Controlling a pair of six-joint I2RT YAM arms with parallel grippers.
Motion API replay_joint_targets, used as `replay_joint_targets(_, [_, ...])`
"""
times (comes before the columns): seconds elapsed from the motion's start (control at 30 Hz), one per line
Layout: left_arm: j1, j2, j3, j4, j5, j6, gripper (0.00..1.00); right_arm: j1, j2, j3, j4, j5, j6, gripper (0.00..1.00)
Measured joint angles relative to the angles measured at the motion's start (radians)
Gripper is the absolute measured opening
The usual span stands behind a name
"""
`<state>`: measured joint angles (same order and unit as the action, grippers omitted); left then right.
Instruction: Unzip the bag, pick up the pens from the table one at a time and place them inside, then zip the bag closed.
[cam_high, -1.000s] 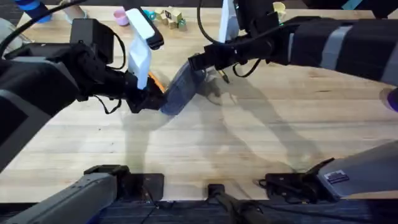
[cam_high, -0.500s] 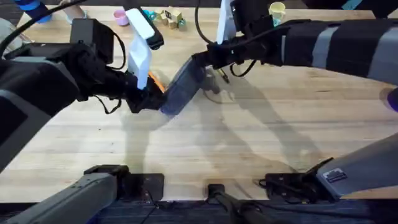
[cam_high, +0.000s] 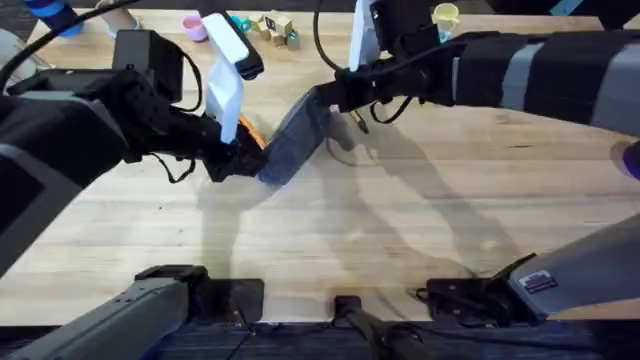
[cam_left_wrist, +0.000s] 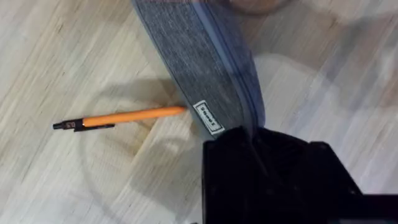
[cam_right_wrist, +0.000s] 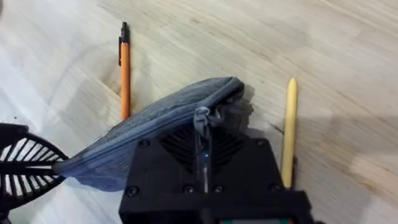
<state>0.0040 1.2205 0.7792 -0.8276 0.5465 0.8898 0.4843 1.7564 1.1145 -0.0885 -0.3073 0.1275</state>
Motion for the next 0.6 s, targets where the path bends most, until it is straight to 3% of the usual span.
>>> replay_joint_targets(0.27, [0.000, 0.000, 0.000, 0.000, 0.001, 0.000, 0.042, 0.000, -0.009, 0.000, -0.015, 0.001, 0.000, 0.033])
replay_joint_targets(0.6, [0.000, 0.000, 0.000, -0.014, -0.007, 0.000, 0.042, 0.000, -0.109, -0.007, -0.121, 0.012, 0.000, 0.032])
